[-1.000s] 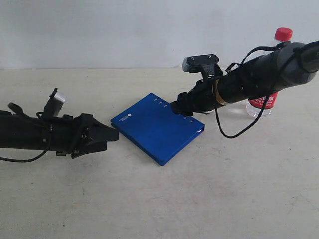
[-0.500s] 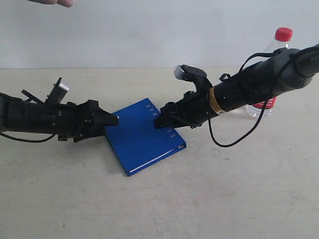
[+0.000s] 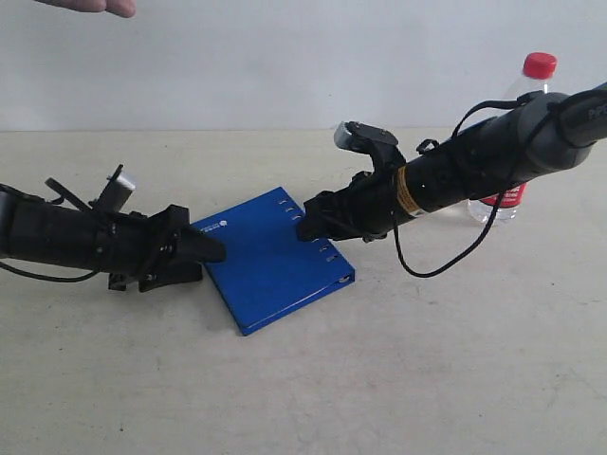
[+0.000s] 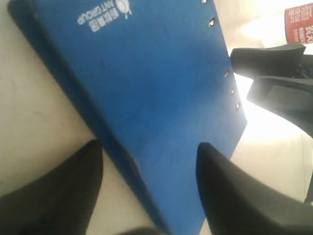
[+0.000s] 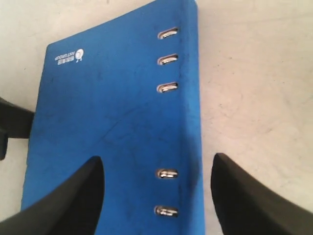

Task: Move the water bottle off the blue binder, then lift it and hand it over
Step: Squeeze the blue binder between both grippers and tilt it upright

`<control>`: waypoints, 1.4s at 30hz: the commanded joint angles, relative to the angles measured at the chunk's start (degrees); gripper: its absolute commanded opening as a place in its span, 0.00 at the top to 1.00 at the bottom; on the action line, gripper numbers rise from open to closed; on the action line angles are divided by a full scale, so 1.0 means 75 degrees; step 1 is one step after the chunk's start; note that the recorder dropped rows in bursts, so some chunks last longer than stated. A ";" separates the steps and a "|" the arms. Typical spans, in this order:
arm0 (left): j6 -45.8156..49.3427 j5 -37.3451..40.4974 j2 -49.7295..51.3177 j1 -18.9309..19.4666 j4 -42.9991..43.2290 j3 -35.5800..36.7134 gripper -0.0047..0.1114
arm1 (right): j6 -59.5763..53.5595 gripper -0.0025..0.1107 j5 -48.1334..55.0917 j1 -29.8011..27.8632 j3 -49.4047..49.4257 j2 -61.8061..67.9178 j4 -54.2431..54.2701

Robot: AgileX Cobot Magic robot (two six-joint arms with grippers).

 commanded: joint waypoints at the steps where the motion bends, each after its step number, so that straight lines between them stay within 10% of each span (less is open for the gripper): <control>1: 0.0322 -0.0490 0.0117 -0.0286 -0.0568 0.0159 0.48 | -0.0010 0.48 -0.0598 0.0008 -0.0042 -0.0031 0.0051; 7: 0.0952 -0.0082 0.0117 -0.0722 -0.1082 -0.0055 0.48 | -0.0010 0.48 -0.1670 0.0008 -0.0042 -0.0016 0.0051; 13: 0.1148 0.2511 0.0117 -0.0631 -0.1082 -0.0269 0.51 | -0.0010 0.48 -0.2115 0.0008 -0.0042 -0.0016 0.0051; 18: 0.1188 0.2297 0.0117 -0.0631 -0.1082 -0.0269 0.92 | -0.0344 0.48 -0.2410 0.0008 -0.0042 -0.0016 0.0051; 33: 0.3256 0.2971 -0.0671 -0.0298 0.0790 -0.0104 0.92 | 0.0104 0.39 -0.4059 -0.1808 -0.0042 -0.0384 0.0051; 42: 0.3201 0.2971 -0.1095 -0.0298 0.0921 -0.0104 0.92 | -0.1812 0.31 -0.4159 -0.1025 -0.0042 0.0380 0.0051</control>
